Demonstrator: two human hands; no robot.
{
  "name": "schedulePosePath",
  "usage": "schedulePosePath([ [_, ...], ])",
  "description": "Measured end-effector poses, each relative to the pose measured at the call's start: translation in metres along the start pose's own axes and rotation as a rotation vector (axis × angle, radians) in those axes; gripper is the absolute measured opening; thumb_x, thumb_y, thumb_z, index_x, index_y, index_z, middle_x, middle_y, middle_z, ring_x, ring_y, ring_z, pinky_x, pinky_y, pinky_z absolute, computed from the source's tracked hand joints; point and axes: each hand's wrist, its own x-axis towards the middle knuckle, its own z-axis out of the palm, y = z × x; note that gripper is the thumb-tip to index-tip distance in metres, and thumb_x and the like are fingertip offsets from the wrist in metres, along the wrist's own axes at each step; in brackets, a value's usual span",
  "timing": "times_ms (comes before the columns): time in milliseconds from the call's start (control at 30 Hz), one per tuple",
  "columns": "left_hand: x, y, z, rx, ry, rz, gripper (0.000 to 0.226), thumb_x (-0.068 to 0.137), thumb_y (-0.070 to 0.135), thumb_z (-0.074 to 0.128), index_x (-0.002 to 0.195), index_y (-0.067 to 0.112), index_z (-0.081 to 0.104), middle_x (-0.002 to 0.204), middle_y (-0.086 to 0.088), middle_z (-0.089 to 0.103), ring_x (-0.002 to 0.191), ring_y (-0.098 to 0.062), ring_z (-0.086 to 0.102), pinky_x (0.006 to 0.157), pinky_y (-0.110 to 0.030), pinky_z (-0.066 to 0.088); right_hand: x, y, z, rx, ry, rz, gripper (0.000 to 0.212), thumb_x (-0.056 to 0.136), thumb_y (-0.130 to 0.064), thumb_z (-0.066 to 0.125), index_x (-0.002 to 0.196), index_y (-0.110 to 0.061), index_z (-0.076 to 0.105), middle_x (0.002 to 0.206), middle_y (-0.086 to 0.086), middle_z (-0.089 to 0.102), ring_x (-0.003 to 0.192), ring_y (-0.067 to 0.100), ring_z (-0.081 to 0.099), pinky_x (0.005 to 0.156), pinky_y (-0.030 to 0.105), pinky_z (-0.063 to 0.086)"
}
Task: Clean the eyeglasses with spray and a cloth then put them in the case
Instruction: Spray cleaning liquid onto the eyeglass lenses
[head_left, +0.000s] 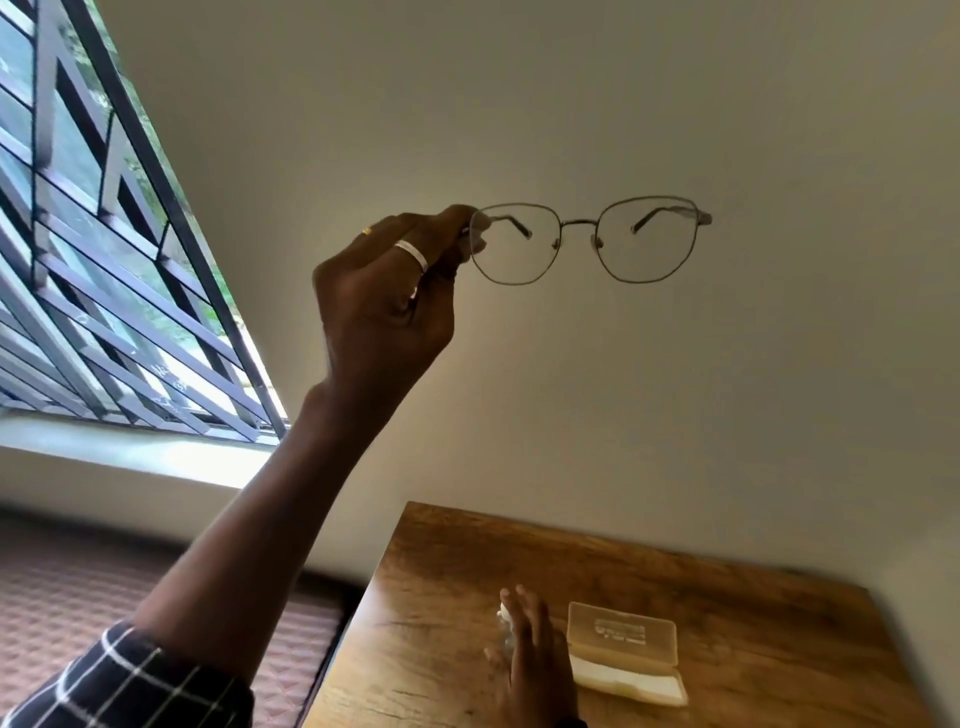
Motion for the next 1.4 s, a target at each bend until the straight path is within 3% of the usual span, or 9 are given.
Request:
schedulePosePath([
  [167, -0.003, 0.0, 0.004, -0.009, -0.024, -0.024, 0.017, 0.097, -0.001, 0.061, 0.105, -0.007, 0.074, 0.091, -0.01, 0.077, 0.08, -0.012, 0.073, 0.07, -0.015, 0.052, 0.0, -0.001, -0.005, -0.047, -0.133, 0.033, 0.1, 0.068, -0.023, 0.085, 0.148, -0.028, 0.024, 0.135, 0.008, 0.056, 0.108, 0.023, 0.064, 0.085, 0.039, 0.057],
  [300, -0.004, 0.0, 0.004, -0.009, -0.025, -0.013, 0.02, 0.1, 0.005, 0.059, 0.105, -0.006, 0.074, 0.091, -0.008, 0.077, 0.083, -0.008, 0.072, 0.071, -0.011, 0.051, 0.01, -0.005, -0.007, -0.068, -0.101, 0.024, 0.087, 0.08, -0.014, 0.072, 0.149, -0.03, 0.02, 0.131, 0.009, 0.056, 0.101, 0.025, 0.063, 0.081, 0.042, 0.056],
  [567, -0.006, -0.001, 0.0, -0.017, -0.011, 0.045, 0.021, 0.101, 0.008, 0.059, 0.106, -0.007, 0.073, 0.095, -0.005, 0.075, 0.088, -0.011, 0.075, 0.073, -0.014, 0.055, 0.011, -0.006, -0.009, -0.08, -0.106, 0.024, 0.094, 0.079, -0.008, 0.071, 0.151, -0.03, 0.016, 0.126, 0.005, 0.053, 0.092, 0.021, 0.062, 0.075, 0.038, 0.056],
  [733, -0.011, 0.002, -0.002, -0.014, -0.001, 0.034, 0.021, 0.101, 0.007, 0.059, 0.108, -0.007, 0.073, 0.095, -0.01, 0.077, 0.088, -0.013, 0.075, 0.072, -0.015, 0.055, 0.013, -0.008, -0.013, -0.046, -0.145, 0.014, 0.1, 0.086, -0.01, 0.066, 0.152, -0.041, -0.003, 0.127, 0.003, 0.051, 0.076, 0.015, 0.061, 0.053, 0.025, 0.052],
  [800, -0.015, 0.003, -0.003, -0.004, 0.002, 0.026, 0.018, 0.099, 0.003, 0.061, 0.109, -0.006, 0.073, 0.095, -0.008, 0.077, 0.087, -0.011, 0.075, 0.072, -0.016, 0.055, 0.015, -0.01, -0.017, -0.026, -0.153, 0.0, 0.097, 0.089, -0.011, 0.064, 0.15, -0.045, -0.004, 0.128, 0.004, 0.052, 0.079, 0.016, 0.063, 0.053, 0.027, 0.055],
  [900, -0.024, 0.001, -0.004, -0.018, 0.014, -0.01, 0.021, 0.1, 0.006, 0.059, 0.109, -0.007, 0.073, 0.094, -0.01, 0.077, 0.086, -0.014, 0.075, 0.07, -0.019, 0.057, 0.015, -0.015, -0.031, 0.034, -0.12, -0.046, 0.092, 0.091, -0.015, 0.063, 0.149, -0.048, -0.001, 0.132, 0.004, 0.052, 0.09, 0.018, 0.067, 0.061, 0.028, 0.06],
  [1067, -0.037, 0.002, 0.002, -0.039, 0.027, -0.036, 0.02, 0.099, 0.005, 0.059, 0.106, -0.008, 0.073, 0.092, -0.012, 0.077, 0.083, -0.016, 0.075, 0.07, -0.019, 0.057, 0.032, -0.045, -0.082, 0.107, 0.023, -0.134, 0.081, 0.09, -0.019, 0.064, 0.149, -0.038, 0.012, 0.136, 0.007, 0.053, 0.1, 0.018, 0.066, 0.069, 0.024, 0.06],
  [1233, -0.052, 0.001, 0.016, -0.027, 0.007, -0.043, 0.023, 0.1, 0.008, 0.06, 0.106, -0.009, 0.073, 0.094, -0.014, 0.078, 0.083, -0.018, 0.075, 0.074, -0.015, 0.054, 0.068, -0.076, -0.153, 0.152, 0.189, -0.206, 0.077, 0.089, -0.021, 0.062, 0.15, -0.03, 0.015, 0.123, 0.011, 0.062, 0.085, 0.014, 0.067, 0.069, 0.019, 0.057],
  [1400, -0.061, 0.003, 0.036, -0.036, 0.025, -0.032, 0.02, 0.098, 0.01, 0.064, 0.1, -0.005, 0.076, 0.093, -0.013, 0.078, 0.082, -0.022, 0.075, 0.065, -0.036, 0.06, 0.096, -0.108, -0.221, 0.11, 0.306, -0.297, 0.061, 0.094, -0.031, 0.05, 0.147, -0.028, 0.019, 0.102, 0.009, 0.07, 0.063, 0.006, 0.065, 0.059, 0.013, 0.056],
])
